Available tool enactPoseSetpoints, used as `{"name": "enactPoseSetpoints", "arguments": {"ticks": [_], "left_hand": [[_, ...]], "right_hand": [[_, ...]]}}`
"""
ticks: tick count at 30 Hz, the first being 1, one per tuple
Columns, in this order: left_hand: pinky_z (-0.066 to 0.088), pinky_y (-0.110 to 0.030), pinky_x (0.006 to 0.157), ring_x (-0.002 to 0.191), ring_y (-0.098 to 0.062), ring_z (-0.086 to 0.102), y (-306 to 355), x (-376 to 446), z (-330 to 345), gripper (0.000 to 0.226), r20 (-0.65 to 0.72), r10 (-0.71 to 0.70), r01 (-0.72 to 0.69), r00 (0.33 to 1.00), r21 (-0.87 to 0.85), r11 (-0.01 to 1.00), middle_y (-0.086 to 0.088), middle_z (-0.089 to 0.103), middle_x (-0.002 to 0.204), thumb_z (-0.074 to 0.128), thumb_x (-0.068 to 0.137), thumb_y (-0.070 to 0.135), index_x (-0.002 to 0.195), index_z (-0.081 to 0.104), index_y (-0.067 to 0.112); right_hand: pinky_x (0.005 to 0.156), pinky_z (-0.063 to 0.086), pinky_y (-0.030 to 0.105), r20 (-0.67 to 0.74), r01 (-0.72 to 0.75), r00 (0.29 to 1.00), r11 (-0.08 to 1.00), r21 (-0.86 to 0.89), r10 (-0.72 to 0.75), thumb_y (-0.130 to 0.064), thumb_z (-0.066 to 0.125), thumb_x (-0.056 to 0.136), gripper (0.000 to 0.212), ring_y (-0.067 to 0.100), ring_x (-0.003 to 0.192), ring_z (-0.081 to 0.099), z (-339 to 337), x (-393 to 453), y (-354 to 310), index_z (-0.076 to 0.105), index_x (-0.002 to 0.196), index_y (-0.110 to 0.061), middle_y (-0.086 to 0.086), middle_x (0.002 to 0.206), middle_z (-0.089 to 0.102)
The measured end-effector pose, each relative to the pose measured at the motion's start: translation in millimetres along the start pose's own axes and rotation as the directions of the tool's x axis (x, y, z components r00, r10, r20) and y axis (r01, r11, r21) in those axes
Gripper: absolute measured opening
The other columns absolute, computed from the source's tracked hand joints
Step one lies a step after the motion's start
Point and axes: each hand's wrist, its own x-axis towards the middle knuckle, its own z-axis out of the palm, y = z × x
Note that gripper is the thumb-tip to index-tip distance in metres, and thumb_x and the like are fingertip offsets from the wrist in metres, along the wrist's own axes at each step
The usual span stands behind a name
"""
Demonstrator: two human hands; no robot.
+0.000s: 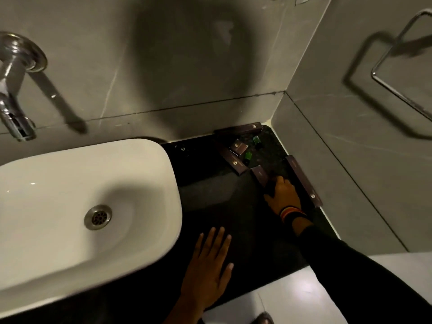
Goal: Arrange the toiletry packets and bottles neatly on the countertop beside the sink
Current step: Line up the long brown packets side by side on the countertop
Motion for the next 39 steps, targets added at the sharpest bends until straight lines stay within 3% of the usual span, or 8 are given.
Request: {"name": "enactPoseSetpoints", "arguments": {"ticks": [5,12,17,22,26,32,35,39], "left_hand": [[0.019,-0.058,0.131,0.167,-0.035,0.023,-16,-5,-5,0.067,-0.021,0.169,-0.169,0.985,-0.03,0.985,-0.009,0.027,0.181,0.042,0.113,0.045,0.171,0.039,0.012],[0.014,-0.054,0.132,0.168,-0.033,0.02,-46,-13,-21,0.072,0.06,0.38,-0.385,0.923,0.104,0.917,-0.009,0.025,0.182,0.05,0.111,0.046,0.173,0.033,0.015],[0.013,-0.054,0.133,0.169,-0.03,0.016,-48,-21,-25,0.07,0.072,0.383,-0.39,0.921,0.124,0.913,-0.006,0.022,0.183,0.045,0.113,0.047,0.175,0.03,0.018],[0.014,-0.054,0.134,0.17,-0.028,0.013,-48,-19,-25,0.068,0.089,0.37,-0.379,0.925,0.112,0.919,-0.004,0.02,0.183,0.038,0.114,0.048,0.175,0.029,0.019],[0.009,-0.053,0.136,0.17,-0.027,0.011,-49,-18,-25,0.068,0.09,0.363,-0.369,0.928,0.076,0.926,-0.004,0.019,0.184,0.038,0.114,0.048,0.175,0.028,0.02],[0.006,-0.052,0.137,0.171,-0.028,0.011,-49,-18,-25,0.067,0.067,0.35,-0.351,0.934,0.001,0.936,-0.003,0.019,0.183,0.041,0.114,0.046,0.175,0.029,0.021],[0.012,-0.055,0.135,0.17,-0.028,0.012,-49,-19,-24,0.067,0.041,0.351,-0.349,0.936,-0.048,0.936,-0.004,0.021,0.183,0.046,0.112,0.043,0.173,0.035,0.019],[0.012,-0.053,0.135,0.171,-0.026,0.01,-48,-17,-24,0.072,0.041,0.335,-0.334,0.941,-0.046,0.942,-0.002,0.019,0.184,0.058,0.107,0.041,0.173,0.036,0.021]], "right_hand": [[0.097,0.051,0.046,0.017,-0.069,0.998,0.961,0.266,0.066,-0.031,0.082,0.062,0.071,0.031,0.113,0.059,4,-57,5,0.052,0.126,-0.019,0.01,0.124,0.057],[0.09,0.052,0.037,0.051,0.067,0.995,0.952,0.3,-0.086,-0.029,0.081,0.069,0.065,0.019,0.098,0.058,30,-135,11,0.051,0.125,-0.022,0.003,0.112,0.057],[0.085,0.049,0.029,0.048,0.072,0.995,0.943,0.324,-0.093,-0.029,0.085,0.066,0.072,0.018,0.097,0.058,48,-146,16,0.051,0.129,-0.02,0.005,0.113,0.059],[0.089,0.052,0.036,0.043,0.089,0.993,0.943,0.322,-0.108,-0.033,0.085,0.064,0.074,0.024,0.102,0.061,59,-144,17,0.05,0.129,-0.021,0.006,0.114,0.059],[0.087,0.055,0.037,0.053,0.094,0.991,0.924,0.371,-0.122,-0.036,0.086,0.064,0.075,0.021,0.093,0.061,58,-137,19,0.051,0.129,-0.022,0.002,0.106,0.06],[0.083,0.057,0.042,-0.036,0.075,0.997,0.896,0.438,-0.067,-0.039,0.083,0.069,0.052,0.023,0.084,0.066,33,-91,12,0.061,0.113,-0.025,0.003,0.094,0.064],[0.086,0.057,0.045,-0.079,0.107,0.993,0.909,0.403,-0.082,-0.031,0.078,0.077,0.039,0.023,0.087,0.066,19,-50,-5,0.061,0.111,-0.022,0.005,0.1,0.065],[0.098,0.049,0.039,-0.114,0.223,0.973,0.935,0.275,-0.199,-0.024,0.069,0.085,0.037,0.031,0.111,0.06,9,0,-46,0.061,0.119,-0.014,0.014,0.12,0.061]]}}
